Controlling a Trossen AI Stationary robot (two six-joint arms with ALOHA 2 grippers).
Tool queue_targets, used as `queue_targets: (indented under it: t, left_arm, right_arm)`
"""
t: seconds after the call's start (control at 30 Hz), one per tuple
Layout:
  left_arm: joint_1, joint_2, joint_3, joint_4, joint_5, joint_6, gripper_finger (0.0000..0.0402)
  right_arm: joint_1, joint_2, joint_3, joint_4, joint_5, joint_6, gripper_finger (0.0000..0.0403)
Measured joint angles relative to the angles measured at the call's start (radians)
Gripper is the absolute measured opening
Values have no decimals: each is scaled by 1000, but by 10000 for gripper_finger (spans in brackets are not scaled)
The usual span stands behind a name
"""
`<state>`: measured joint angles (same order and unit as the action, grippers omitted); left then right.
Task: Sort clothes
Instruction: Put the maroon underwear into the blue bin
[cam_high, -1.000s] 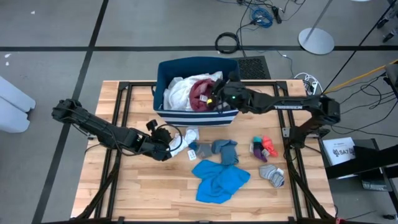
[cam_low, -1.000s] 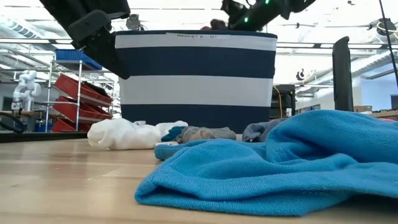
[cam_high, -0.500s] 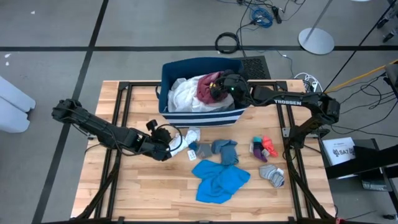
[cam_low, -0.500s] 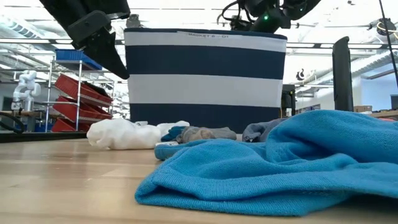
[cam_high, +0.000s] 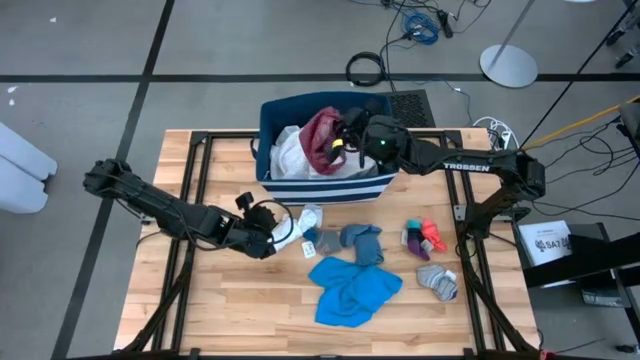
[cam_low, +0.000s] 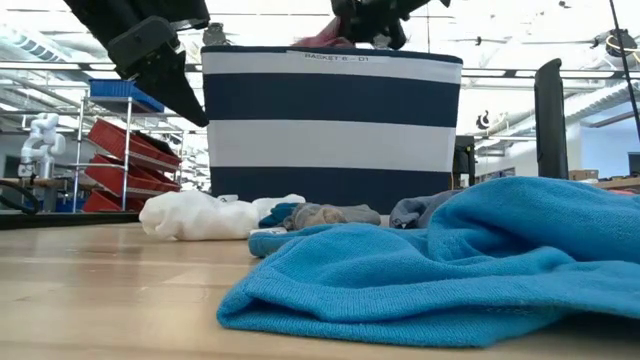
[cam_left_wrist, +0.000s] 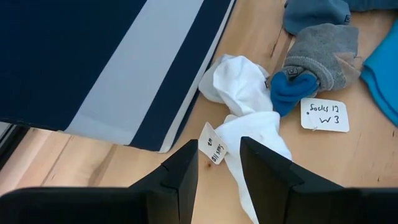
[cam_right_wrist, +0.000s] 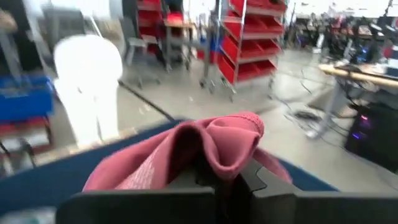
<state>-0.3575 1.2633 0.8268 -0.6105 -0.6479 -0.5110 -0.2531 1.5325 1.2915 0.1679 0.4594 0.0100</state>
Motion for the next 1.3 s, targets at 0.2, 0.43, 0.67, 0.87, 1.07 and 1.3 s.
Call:
queue_targets:
  t: [0.2,0.43,0.67,0.87,1.07,1.3]
  left_arm:
    - [0,0,0,0,1,-4,129]
    - [0,0,0,-1,10,2,129]
    - [0,0,0,-9,63,3,129]
    - [0,0,0,-13,80,3,129]
    - [0,0,0,-10,94,3,129]
    - [0,0,0,-3,95,3,129]
  right_arm:
    - [-10,68,1,222,-49,6,0]
    - [-19,238,72,343,-153,12,0]
    - [-27,424,277,99,-230,7,0]
    - [-65,504,438,-187,-227,146,0]
    - [-113,517,496,-357,-314,326,0]
    - [-126,517,495,-404,-510,314,13]
